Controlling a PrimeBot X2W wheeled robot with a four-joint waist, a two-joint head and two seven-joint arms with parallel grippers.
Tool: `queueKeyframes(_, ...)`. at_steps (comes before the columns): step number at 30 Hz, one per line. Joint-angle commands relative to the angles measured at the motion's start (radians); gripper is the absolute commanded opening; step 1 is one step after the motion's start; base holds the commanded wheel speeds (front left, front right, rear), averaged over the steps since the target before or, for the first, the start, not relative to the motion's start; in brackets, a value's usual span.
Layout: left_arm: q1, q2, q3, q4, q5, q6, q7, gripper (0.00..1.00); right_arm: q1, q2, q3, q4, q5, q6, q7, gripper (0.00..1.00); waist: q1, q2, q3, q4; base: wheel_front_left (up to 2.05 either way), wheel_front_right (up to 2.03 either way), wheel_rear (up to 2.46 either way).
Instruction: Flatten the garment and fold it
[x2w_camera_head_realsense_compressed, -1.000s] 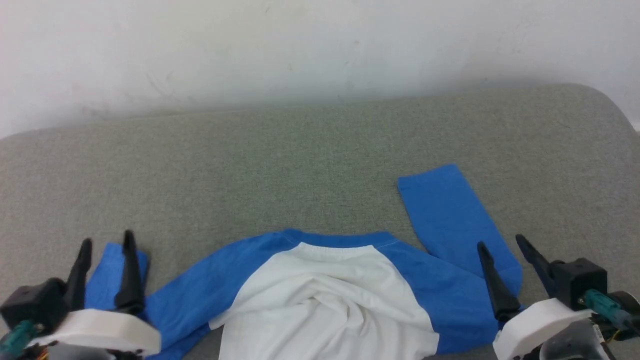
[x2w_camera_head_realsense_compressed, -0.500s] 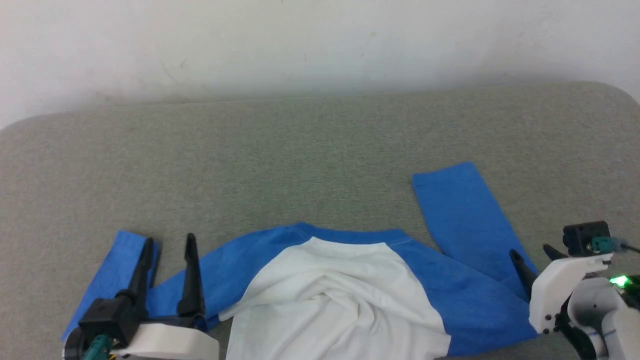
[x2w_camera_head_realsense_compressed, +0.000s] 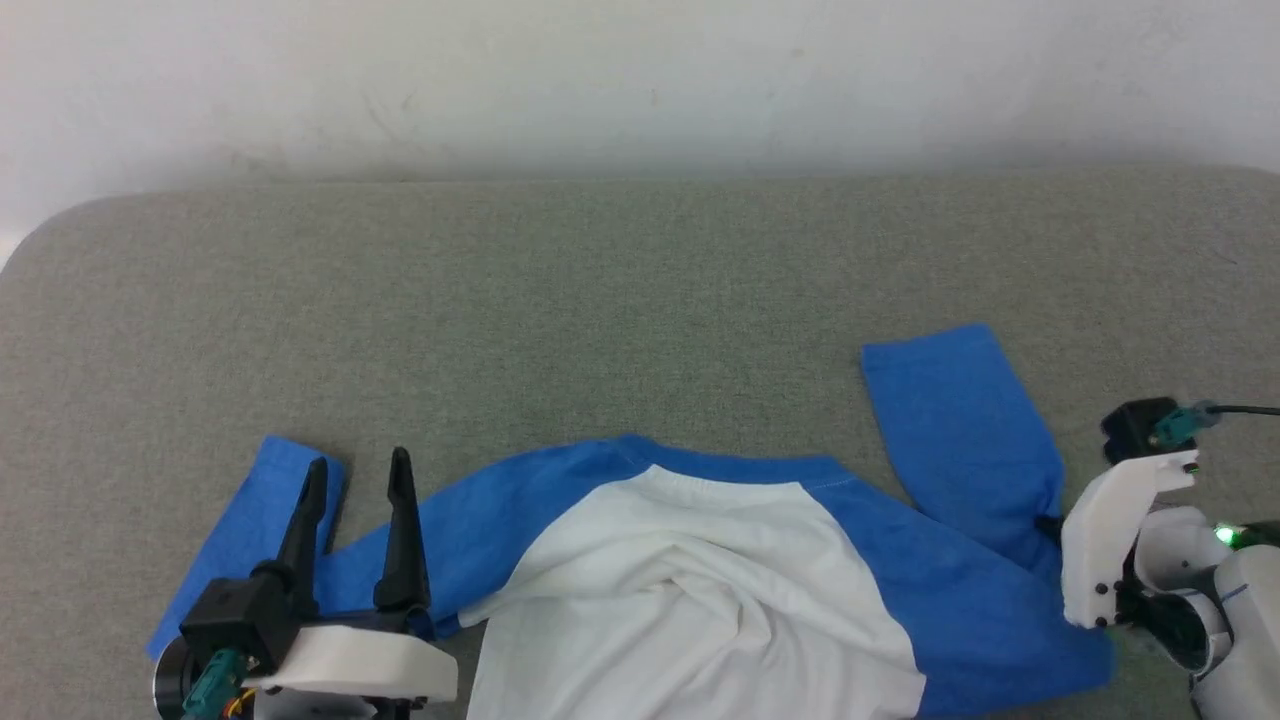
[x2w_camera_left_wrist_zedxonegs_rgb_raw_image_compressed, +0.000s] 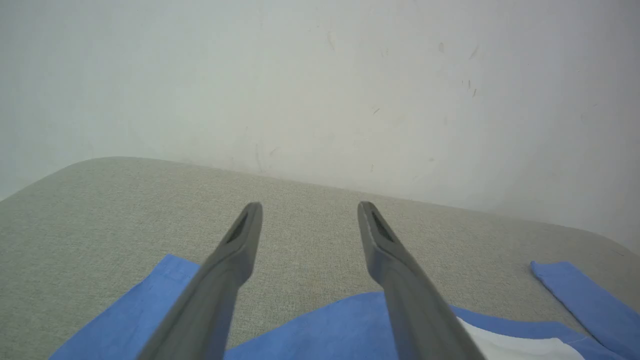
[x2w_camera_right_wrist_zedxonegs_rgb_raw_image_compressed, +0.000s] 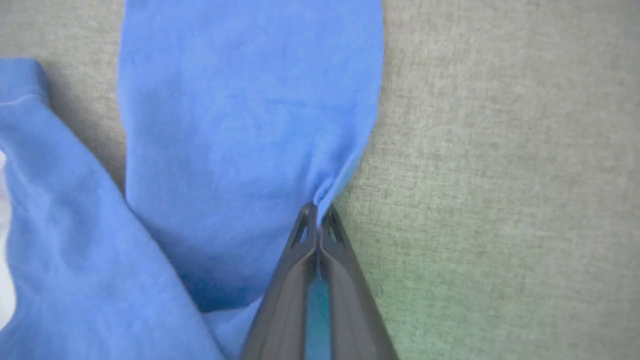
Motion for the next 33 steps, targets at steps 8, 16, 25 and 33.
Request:
queueKeyframes(8, 0.011, -0.023, 0.028, 0.02, 0.032, -0.035, -0.005, 1.0, 0.08, -0.034, -0.334, -0.069, -0.131, 0.0, -0.179, 0.0, -0.0001, 0.0001, -0.022, -0.049, 0.0, 0.0, 0.0)
queueKeyframes(16, 0.023, -0.035, 0.039, 0.044, 0.039, -0.054, -0.005, 1.0, 0.25, 0.079, -0.532, -0.047, -0.203, 0.0, -0.24, 1.0, -0.0001, 0.0001, -0.027, -0.06, 0.0, 0.0, 0.0)
queueKeyframes(25, 0.042, -0.028, 0.058, 0.065, 0.043, -0.06, -0.005, 1.0, 0.272, 0.218, -0.568, -0.287, -0.224, 0.0, -0.536, 1.0, -0.0001, 0.0001, -0.053, -0.071, 0.0, 0.0, 0.0)
queueKeyframes(33, 0.042, -0.024, 0.056, 0.06, 0.045, -0.055, -0.004, 1.0, 0.238, 0.113, -0.309, -0.393, -0.216, 0.0, -0.332, 1.0, -0.0001, 0.0001, -0.059, -0.061, 0.0, 0.0, 0.0)
